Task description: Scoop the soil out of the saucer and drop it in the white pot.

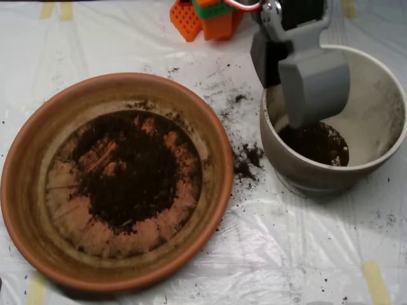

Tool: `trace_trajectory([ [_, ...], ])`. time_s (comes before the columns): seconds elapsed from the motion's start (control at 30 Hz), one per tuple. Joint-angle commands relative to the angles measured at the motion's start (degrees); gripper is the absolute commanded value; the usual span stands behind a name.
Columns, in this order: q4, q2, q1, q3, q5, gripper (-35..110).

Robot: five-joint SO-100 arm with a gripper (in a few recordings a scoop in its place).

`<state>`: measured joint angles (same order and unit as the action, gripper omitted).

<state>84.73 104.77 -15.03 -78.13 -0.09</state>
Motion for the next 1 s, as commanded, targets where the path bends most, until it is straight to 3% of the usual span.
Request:
trace_trajectory([
  [0.0, 0.4, 4.1, 3.2, 5.2, 0.7, 25],
  [0.23, -1.5, 3.6, 16.3, 3.7, 1.1, 29],
  [0.5, -13.7, 4.7, 29.9, -16.2, -0.3, 34],
  [0.7, -21.8, 3.3, 35.4, -28.5, 0.0, 41],
  [0.97, -26.3, -6.7, 38.2, -30.8, -0.6, 49],
])
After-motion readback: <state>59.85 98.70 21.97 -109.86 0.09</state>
